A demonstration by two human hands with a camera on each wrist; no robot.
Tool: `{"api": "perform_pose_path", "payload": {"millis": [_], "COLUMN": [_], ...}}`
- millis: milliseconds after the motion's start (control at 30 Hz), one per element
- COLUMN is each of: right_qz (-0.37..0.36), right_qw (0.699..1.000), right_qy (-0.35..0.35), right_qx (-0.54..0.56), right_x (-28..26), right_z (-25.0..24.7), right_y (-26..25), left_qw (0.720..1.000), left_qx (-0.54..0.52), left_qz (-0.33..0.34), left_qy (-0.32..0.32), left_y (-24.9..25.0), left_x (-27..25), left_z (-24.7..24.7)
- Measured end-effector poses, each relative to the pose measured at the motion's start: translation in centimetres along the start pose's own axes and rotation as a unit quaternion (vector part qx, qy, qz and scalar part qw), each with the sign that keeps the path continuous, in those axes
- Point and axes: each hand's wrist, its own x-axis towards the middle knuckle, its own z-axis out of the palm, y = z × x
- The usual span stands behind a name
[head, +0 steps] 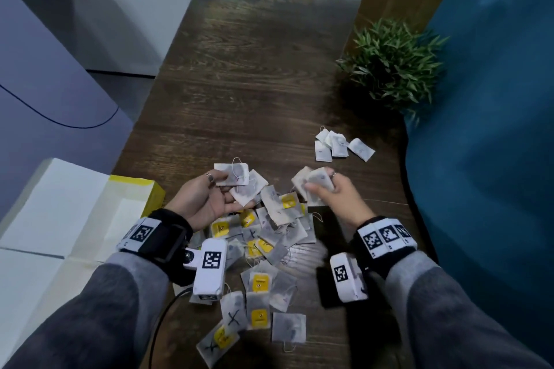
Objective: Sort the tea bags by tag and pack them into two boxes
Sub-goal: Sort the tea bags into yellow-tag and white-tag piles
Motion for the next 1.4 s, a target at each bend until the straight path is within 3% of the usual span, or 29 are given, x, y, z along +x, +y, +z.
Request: {"api": "perform_pose_path", "payload": {"millis": [100,267,400,500,600,767,833,900,967,1000,1067,1167,1300,1400], "right_qz": [0.055,0.124,0.097,0.076,0.076,0.046,0.007,-0.024,-0.024,-0.012,0.017,0.042,0.056,0.049], "right_qw": [0.982,0.955,0.959,0.966,0.968,0.941,0.942,0.957,0.976,0.981,0.973,0.95,0.945,0.947], "right_qy": [0.068,0.17,0.216,0.232,0.236,0.287,0.282,0.231,0.142,0.09,0.012,-0.013,-0.001,0.011], "right_qx": [0.169,0.21,0.156,0.085,-0.029,-0.172,-0.185,-0.176,-0.161,-0.168,-0.229,-0.308,-0.322,-0.318], "right_x": [-0.6,0.0,1.7,2.8,3.2,0.9,-0.3,-0.9,-1.2,-1.3,-1.6,-2.5,-3.4,-3.7], "right_z": [-1.9,-5.6,-8.0,-9.4,-9.7,-7.2,-5.8,-4.3,-2.9,-2.2,-1.0,0.2,1.4,1.8], "right_y": [0.9,2.2,2.9,3.4,3.5,3.7,3.8,4.0,4.4,4.5,5.0,5.2,5.3,5.6], "left_qw": [0.999,0.99,0.977,0.955,0.915,0.912,0.865,0.766,0.657,0.616,0.585,0.612,0.694,0.73], "left_qx": [-0.002,0.107,0.187,0.289,0.404,0.401,0.491,0.634,0.749,0.783,0.808,0.788,0.709,0.66], "left_qz": [-0.034,-0.071,-0.077,-0.052,0.002,0.072,0.089,0.093,0.073,0.061,0.044,0.049,0.098,0.141], "left_qy": [-0.014,-0.055,-0.068,-0.035,-0.001,0.041,0.048,0.052,0.052,0.051,0.043,0.043,0.074,0.109], "left_y": [-0.1,-0.9,-2.6,-3.8,-3.9,-2.2,-1.7,-1.9,-2.6,-3.2,-4.5,-6.1,-6.6,-6.2], "left_x": [1.0,5.0,8.8,11.3,12.9,10.1,8.1,6.4,5.1,4.8,4.6,4.7,4.3,3.3], "left_z": [1.5,7.2,12.8,14.6,13.9,10.5,8.9,7.3,6.0,5.6,5.1,4.6,3.4,2.5]}}
